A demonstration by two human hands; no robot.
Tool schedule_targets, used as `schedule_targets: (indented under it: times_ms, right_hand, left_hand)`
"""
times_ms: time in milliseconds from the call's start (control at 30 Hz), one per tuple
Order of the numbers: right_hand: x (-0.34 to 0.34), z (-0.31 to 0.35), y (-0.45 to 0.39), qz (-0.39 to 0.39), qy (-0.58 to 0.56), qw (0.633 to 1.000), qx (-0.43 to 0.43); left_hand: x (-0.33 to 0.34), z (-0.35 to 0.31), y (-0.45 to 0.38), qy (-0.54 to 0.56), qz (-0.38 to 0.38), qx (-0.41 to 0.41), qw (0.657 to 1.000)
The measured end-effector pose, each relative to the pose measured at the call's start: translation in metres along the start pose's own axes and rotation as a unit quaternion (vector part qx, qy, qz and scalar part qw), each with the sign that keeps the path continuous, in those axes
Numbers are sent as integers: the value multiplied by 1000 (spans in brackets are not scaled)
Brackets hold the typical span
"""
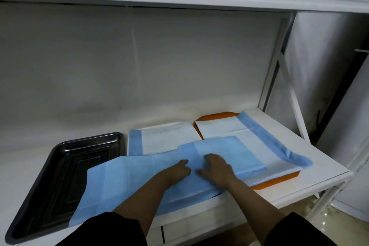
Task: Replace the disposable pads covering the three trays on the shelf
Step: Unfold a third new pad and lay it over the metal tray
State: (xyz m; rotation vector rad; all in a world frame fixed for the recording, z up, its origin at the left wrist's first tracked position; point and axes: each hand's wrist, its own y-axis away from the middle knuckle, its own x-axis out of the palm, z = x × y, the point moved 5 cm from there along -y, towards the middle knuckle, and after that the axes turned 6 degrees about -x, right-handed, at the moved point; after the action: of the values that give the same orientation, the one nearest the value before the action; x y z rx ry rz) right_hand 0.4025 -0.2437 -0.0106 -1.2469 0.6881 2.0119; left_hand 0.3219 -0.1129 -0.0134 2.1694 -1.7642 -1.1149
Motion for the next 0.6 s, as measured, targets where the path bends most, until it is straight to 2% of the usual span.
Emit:
schedule_targets:
  times_ms: [67, 167, 200, 433, 533, 600]
  right_hand:
    - [20, 20, -1, 56, 69, 996, -19]
    - [34, 28, -3, 58, 145, 987, -26]
    - [35, 28, -3, 52, 164, 985, -26]
    - [34, 39, -4, 34, 244, 968, -49]
    - [17, 40, -4, -16, 294, 953, -64]
    - [-1, 33, -5, -48, 286, 956, -47]
  left_hand:
    - [1, -3, 3, 93, -2, -12, 996]
    - [0, -3, 4, 243, 0, -39, 969]
    - [0, -3, 4, 264, 1, -38, 964]
    - [-9, -11, 8, 101, -25, 14, 994]
    - [-9, -10, 13, 58, -27, 29, 998]
    - [-10, -11, 14, 28, -35, 37, 998]
